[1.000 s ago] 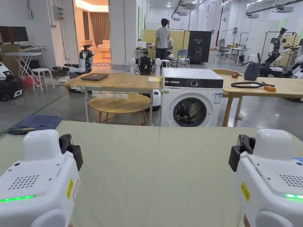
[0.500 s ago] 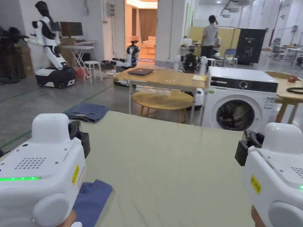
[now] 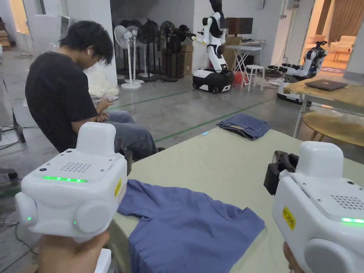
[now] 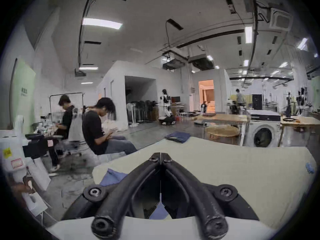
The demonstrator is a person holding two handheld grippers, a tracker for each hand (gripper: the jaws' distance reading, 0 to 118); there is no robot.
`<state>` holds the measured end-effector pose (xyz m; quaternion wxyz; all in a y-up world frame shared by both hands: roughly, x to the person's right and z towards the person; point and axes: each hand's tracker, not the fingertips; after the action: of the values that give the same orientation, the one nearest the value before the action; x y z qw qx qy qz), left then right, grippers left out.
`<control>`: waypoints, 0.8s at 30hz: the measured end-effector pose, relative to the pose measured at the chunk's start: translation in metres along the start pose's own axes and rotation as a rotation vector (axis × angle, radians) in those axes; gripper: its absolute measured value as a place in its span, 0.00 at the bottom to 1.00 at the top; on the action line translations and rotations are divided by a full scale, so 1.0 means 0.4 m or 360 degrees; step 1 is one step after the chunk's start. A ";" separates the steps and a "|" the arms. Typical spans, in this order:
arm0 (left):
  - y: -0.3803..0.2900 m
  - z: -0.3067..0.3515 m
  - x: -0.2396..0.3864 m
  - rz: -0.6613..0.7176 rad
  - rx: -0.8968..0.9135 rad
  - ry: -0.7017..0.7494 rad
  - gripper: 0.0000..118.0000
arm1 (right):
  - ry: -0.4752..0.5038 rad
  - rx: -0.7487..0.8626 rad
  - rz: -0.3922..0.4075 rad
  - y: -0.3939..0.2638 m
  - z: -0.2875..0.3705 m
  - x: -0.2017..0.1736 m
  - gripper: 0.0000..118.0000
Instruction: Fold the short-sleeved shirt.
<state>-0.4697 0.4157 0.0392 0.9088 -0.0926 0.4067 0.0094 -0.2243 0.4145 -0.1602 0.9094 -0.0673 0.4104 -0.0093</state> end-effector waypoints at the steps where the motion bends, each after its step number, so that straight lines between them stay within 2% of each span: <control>1: -0.001 -0.034 0.000 0.0014 -0.0065 -0.0065 0.00 | 0.0024 -0.0018 -0.0001 -0.005 -0.003 -0.002 0.00; 4: -0.012 -0.225 0.026 0.0102 -0.0427 -0.0426 0.00 | 0.0069 -0.0107 0.0002 -0.032 -0.015 0.000 0.00; 5: -0.038 -0.303 0.047 0.0128 -0.0620 -0.0451 0.00 | 0.0047 -0.0143 0.0021 -0.043 -0.015 0.002 0.00; 7: -0.122 -0.445 0.067 0.0246 -0.1043 -0.0671 0.00 | 0.0058 -0.0224 0.0027 -0.067 -0.025 0.010 0.00; 10: -0.282 -0.580 0.148 0.0273 -0.1591 -0.0749 0.00 | 0.0058 -0.0312 -0.0024 -0.099 -0.037 0.027 0.00; 13: -0.389 -0.650 0.187 0.0194 -0.1789 -0.0661 0.00 | 0.0060 -0.0369 -0.0046 -0.122 -0.050 0.047 0.00; 16: -0.423 -0.705 0.210 0.0213 -0.1720 -0.0695 0.00 | 0.0025 -0.0390 -0.0046 -0.136 -0.062 0.068 0.00; 17: -0.423 -0.726 0.217 0.0259 -0.1676 -0.0732 0.04 | 0.0018 -0.0397 -0.0041 -0.139 -0.068 0.072 0.00; 19: -0.439 -0.761 0.238 0.0314 -0.1637 -0.0754 0.77 | -0.0019 -0.0414 -0.0043 -0.147 -0.085 0.080 0.00; 20: -0.451 -0.783 0.250 0.0350 -0.1565 -0.0839 1.00 | -0.0025 -0.0421 -0.0052 -0.152 -0.092 0.084 0.00; 22: -0.462 -0.797 0.275 0.0334 -0.1547 -0.0777 1.00 | -0.0024 -0.0442 -0.0056 -0.162 -0.106 0.091 0.00; 24: -0.489 -0.834 0.293 0.0238 -0.1655 -0.0576 1.00 | -0.0037 -0.0461 -0.0037 -0.171 -0.118 0.093 0.00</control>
<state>-0.6191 0.1578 -0.2338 0.7956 -0.4969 0.1914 0.2891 -0.2323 0.3385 -0.2098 0.8946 -0.2027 0.3962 0.0402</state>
